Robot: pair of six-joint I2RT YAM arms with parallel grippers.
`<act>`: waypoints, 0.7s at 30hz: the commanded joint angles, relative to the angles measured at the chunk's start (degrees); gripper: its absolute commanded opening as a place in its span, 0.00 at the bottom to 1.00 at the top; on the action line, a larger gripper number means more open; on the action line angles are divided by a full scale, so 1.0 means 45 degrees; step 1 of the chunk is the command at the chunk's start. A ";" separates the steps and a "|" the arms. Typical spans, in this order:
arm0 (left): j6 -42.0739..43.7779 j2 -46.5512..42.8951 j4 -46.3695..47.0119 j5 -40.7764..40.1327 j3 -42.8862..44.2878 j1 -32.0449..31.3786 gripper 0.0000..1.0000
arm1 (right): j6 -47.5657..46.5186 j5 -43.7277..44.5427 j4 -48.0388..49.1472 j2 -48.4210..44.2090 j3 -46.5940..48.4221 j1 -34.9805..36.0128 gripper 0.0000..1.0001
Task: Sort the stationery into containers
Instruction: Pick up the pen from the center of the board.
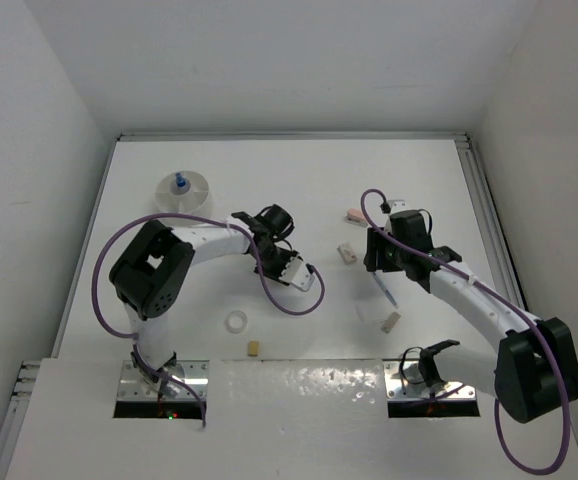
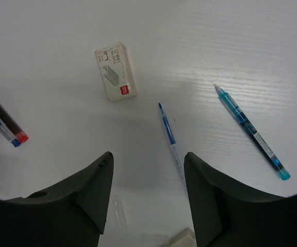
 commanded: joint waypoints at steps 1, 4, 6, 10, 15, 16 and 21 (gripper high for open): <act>0.0130 0.0244 0.0316 -0.0141 -0.0130 -0.0302 0.28 | -0.0260 0.0380 0.0004 -0.0202 0.0303 0.0083 0.57; 0.0247 0.0322 0.0375 -0.0317 -0.0111 -0.0380 0.28 | -0.0377 0.0479 -0.0074 -0.0377 0.0263 0.0083 0.57; 0.0325 0.0380 0.0240 -0.0415 -0.0110 -0.0438 0.27 | -0.0396 0.0596 -0.0192 -0.0475 0.0186 0.0064 0.57; 0.0306 0.0613 0.0258 -0.0707 -0.0169 -0.0497 0.28 | -0.0416 0.0752 -0.0250 -0.0806 0.0029 0.0064 0.57; 0.1743 0.0926 -0.0969 -0.1292 -0.0013 -0.0808 0.29 | -0.0591 0.0870 -0.0504 -0.1119 -0.0030 0.0006 0.58; 0.2138 0.0966 -0.1378 -0.1584 0.0006 -0.1099 0.31 | -0.0650 0.0947 -0.0601 -0.1197 -0.0010 0.0005 0.58; 0.2512 0.1278 -0.2709 -0.3071 0.0104 -0.1610 0.32 | -0.1001 0.1182 -0.0855 -0.1529 0.0048 -0.0053 0.59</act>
